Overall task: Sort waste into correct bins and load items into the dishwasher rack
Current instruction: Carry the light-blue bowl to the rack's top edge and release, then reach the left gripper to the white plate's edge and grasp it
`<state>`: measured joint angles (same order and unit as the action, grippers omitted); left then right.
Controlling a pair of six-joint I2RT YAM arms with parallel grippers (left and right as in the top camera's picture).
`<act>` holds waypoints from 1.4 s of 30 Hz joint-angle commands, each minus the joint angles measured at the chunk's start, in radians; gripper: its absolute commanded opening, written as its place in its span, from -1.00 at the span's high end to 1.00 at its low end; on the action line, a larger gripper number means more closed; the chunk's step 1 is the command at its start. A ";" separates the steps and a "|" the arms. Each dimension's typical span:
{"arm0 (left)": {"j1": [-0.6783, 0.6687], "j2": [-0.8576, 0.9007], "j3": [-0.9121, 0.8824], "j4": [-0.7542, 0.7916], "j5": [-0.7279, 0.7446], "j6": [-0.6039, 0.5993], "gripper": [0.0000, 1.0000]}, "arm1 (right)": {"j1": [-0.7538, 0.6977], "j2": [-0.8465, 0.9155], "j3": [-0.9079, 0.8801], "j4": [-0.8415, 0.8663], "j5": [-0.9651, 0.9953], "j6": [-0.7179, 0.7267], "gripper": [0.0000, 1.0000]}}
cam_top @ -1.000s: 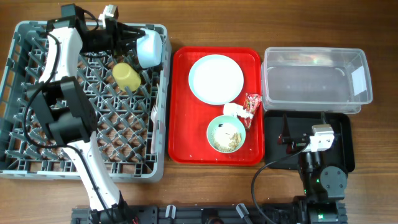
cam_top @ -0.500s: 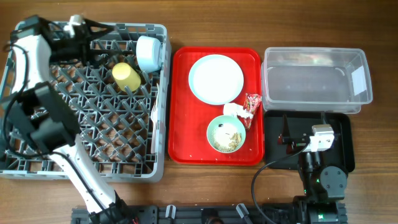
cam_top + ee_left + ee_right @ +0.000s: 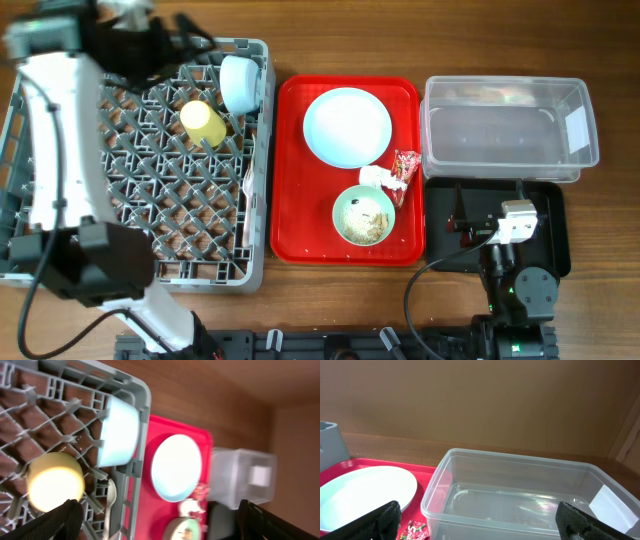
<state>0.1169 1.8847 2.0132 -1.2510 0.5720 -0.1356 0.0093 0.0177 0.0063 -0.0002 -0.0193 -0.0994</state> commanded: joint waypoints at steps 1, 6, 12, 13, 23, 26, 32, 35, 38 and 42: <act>-0.148 0.027 -0.005 0.023 -0.221 0.002 -0.83 | -0.005 0.000 -0.001 0.004 -0.008 -0.005 -0.99; -0.270 0.103 -0.008 0.044 -0.369 -0.054 0.92 | -0.005 0.000 -0.001 0.004 -0.008 -0.005 -0.99; -0.311 0.201 -0.008 0.059 -0.444 -0.056 0.92 | -0.005 0.000 -0.001 0.004 -0.008 -0.005 -0.99; -0.311 0.222 -0.008 0.066 -0.444 -0.056 0.92 | -0.005 0.000 -0.001 0.004 -0.008 -0.005 -0.99; -0.294 0.302 -0.006 0.111 -0.730 -0.066 0.92 | -0.005 0.000 -0.001 0.004 -0.008 -0.005 -1.00; -0.282 0.273 -0.005 0.090 -0.914 -0.179 0.92 | -0.005 0.000 -0.001 0.004 -0.008 -0.005 -1.00; -0.277 0.161 -0.005 0.081 -0.951 -0.274 0.92 | -0.005 0.000 -0.001 0.004 -0.008 -0.005 -0.99; -0.297 0.102 -0.005 0.092 -0.912 -0.277 0.92 | -0.005 0.000 -0.001 0.004 -0.008 -0.005 -0.99; -0.332 0.051 -0.005 0.100 -0.847 -0.277 0.92 | -0.005 0.000 -0.001 0.004 -0.008 -0.005 -1.00; -0.404 0.011 -0.005 0.093 -0.739 -0.277 0.86 | -0.005 0.000 -0.001 0.004 -0.008 -0.005 -0.99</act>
<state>-0.2222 1.9385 2.0064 -1.1545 -0.2806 -0.3878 0.0093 0.0177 0.0063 -0.0002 -0.0193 -0.0994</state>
